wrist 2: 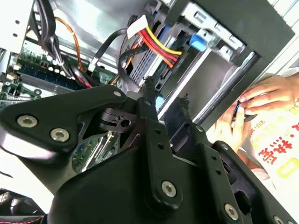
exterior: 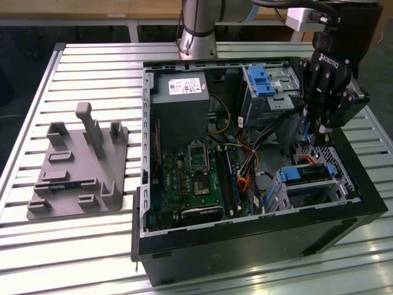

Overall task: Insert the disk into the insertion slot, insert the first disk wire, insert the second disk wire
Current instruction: 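Insert the second disk wire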

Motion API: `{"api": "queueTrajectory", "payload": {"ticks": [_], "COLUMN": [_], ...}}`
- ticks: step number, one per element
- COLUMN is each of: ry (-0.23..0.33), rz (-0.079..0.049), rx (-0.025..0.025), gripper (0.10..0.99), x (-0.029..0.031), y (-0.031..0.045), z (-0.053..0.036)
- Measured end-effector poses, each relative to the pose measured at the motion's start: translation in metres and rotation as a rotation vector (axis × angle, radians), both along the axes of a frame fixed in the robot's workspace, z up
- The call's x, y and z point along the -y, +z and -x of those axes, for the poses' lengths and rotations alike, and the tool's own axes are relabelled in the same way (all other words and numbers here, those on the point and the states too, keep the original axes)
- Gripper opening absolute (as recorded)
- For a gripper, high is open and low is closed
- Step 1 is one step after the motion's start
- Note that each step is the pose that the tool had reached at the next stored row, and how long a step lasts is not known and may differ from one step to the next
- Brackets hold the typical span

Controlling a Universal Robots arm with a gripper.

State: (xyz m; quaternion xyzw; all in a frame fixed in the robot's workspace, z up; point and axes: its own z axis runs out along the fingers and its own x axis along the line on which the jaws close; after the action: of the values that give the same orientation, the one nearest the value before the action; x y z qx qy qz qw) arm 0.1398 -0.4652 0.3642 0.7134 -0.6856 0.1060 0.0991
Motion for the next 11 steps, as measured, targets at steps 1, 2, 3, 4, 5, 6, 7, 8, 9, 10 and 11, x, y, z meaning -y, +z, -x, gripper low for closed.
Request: {"api": "queueTrajectory", "payload": {"ticks": [1,2,3,4,5,6,7,8,9,10,11], "ry": [0.001,0.002,0.004,0.006,0.009,0.013,0.018,0.022,0.026,0.029,0.033], "rz": [0.0,0.001,0.002,0.003,0.005,0.006,0.008,0.011,0.013,0.016,0.019], "rx": [0.0,0.0001,0.0,0.0001,0.0,0.0,0.0001,0.0001,0.0002,0.0003,0.0005], "gripper": [0.361,0.361,0.361,0.361,0.361,0.361,0.361,0.361,0.361,0.361,0.361], "x": [0.0,-0.0001,-0.0001,-0.0001,-0.0001,-0.0005,-0.0016,-0.0028,-0.0042,-0.0056,-0.007], "y": [-0.0001,-0.0002,-0.0004,-0.0006,-0.0011,-0.0017,-0.0026,-0.0036,-0.0046,-0.0055,-0.0064], "z": [0.0021,0.0038,0.0053,0.0064,0.0072,0.0077,0.008,0.0083,0.0088,0.0093,0.0097]}}
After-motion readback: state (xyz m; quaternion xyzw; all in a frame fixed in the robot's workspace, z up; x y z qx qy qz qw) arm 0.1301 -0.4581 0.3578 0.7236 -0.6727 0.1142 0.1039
